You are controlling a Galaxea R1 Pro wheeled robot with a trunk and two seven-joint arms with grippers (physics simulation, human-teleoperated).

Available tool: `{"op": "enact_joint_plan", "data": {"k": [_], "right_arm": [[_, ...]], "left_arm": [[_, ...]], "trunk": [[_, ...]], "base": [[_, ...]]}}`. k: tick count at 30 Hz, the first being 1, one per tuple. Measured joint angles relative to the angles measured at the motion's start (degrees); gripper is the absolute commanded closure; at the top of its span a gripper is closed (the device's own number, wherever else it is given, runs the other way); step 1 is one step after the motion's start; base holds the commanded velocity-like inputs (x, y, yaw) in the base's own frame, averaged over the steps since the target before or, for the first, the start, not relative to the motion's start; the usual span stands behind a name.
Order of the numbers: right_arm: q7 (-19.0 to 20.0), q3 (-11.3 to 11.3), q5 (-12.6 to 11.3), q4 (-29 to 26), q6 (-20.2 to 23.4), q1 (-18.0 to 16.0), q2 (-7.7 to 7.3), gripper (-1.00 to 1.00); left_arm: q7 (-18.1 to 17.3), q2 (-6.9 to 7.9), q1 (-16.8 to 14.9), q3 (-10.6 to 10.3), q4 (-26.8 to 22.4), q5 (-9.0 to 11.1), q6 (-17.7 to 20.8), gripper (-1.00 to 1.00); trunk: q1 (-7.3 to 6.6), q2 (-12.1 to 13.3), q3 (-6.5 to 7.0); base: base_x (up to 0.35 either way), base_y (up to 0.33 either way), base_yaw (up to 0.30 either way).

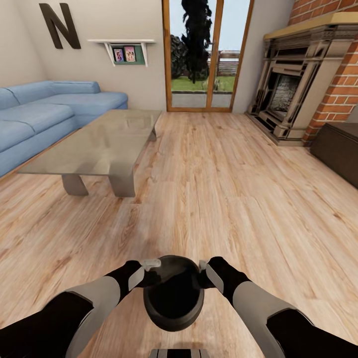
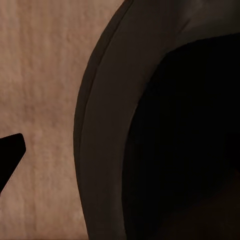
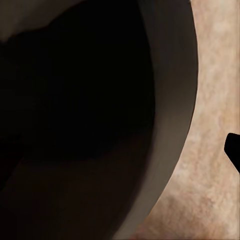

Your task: Place each of the two pumpkins and all three candles from the living room inside a cabinet in the living room (use any cabinet), then make sure every cabinet is closed, and position the cauldron so it is next to a table in the living room.

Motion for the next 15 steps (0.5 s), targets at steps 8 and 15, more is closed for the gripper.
{"op": "enact_joint_plan", "data": {"k": [8,15], "right_arm": [[0.0,0.0,0.0,0.1,0.0,0.0,0.00,-1.00],[0.0,0.0,0.0,0.3,0.0,0.0,0.00,-1.00]], "left_arm": [[0.0,0.00,0.0,0.0,0.0,0.0,0.0,-1.00],[0.0,0.00,0.0,0.0,0.0,0.0,0.0,-1.00]], "trunk": [[0.01,0.0,0.00],[0.16,-0.1,-1.32]], "base": [[0.003,0.000,0.000],[0.000,0.000,0.000]]}}
